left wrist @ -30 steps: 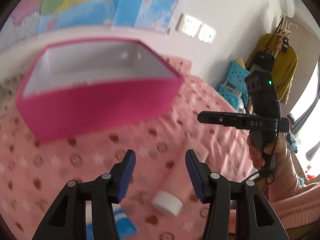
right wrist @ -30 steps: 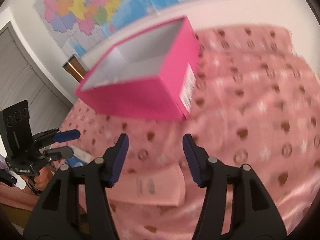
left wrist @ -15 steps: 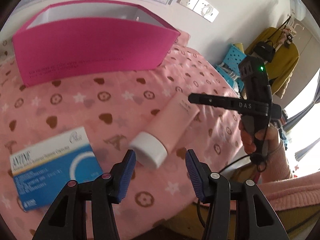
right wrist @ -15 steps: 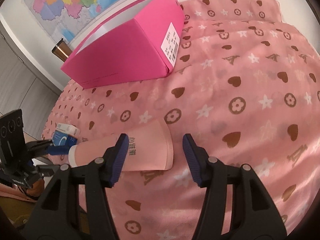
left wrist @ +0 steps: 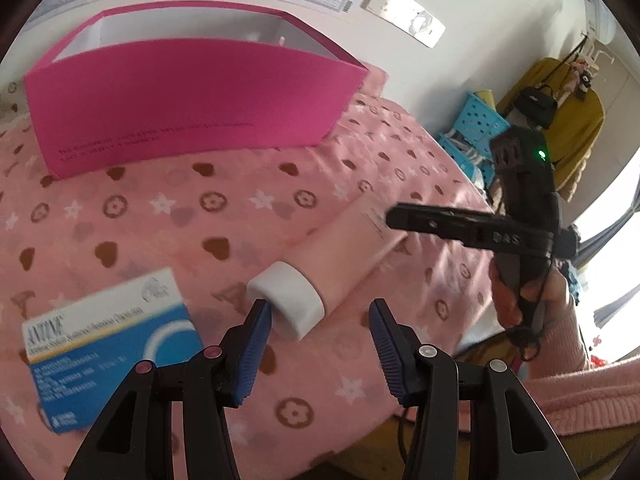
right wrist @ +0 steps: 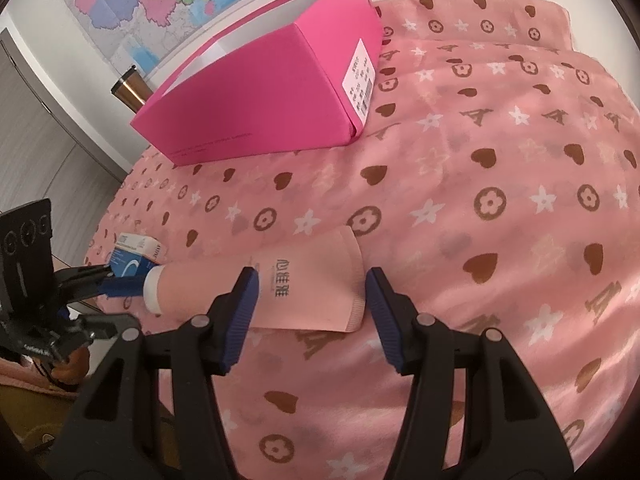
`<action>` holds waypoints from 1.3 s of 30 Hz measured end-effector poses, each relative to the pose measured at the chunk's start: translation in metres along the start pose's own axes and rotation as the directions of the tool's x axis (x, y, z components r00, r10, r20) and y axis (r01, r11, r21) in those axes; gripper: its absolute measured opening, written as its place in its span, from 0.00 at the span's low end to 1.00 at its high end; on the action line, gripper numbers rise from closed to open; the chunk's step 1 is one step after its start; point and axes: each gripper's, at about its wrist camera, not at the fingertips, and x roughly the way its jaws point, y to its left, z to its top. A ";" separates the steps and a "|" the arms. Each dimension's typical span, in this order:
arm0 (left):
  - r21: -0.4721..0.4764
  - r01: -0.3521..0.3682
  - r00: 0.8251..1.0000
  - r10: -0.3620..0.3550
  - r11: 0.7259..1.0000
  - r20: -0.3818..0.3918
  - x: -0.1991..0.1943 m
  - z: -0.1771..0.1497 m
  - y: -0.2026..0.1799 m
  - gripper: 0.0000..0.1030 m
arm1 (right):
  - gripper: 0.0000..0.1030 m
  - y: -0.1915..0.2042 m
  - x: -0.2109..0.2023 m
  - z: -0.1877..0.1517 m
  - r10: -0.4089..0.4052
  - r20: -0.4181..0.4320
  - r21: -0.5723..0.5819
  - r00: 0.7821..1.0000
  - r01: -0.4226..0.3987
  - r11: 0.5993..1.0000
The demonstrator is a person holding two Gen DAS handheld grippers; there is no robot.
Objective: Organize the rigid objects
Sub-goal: 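Grasp the large peach tube with the right gripper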
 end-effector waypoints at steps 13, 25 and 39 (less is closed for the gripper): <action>-0.024 -0.095 0.994 0.096 0.995 0.042 0.003 0.030 0.028 0.49 | 0.57 0.004 0.009 0.004 0.062 0.023 0.028 0.998 -0.063 0.998; -0.032 -0.122 0.992 0.123 0.992 0.040 0.004 0.034 0.032 0.46 | 0.57 0.007 0.013 0.007 0.051 0.026 0.041 0.998 -0.053 0.998; -0.027 -0.112 0.990 0.114 0.993 0.084 -0.010 0.039 0.027 0.47 | 0.57 0.016 0.003 0.012 0.033 0.051 0.013 0.998 -0.034 0.999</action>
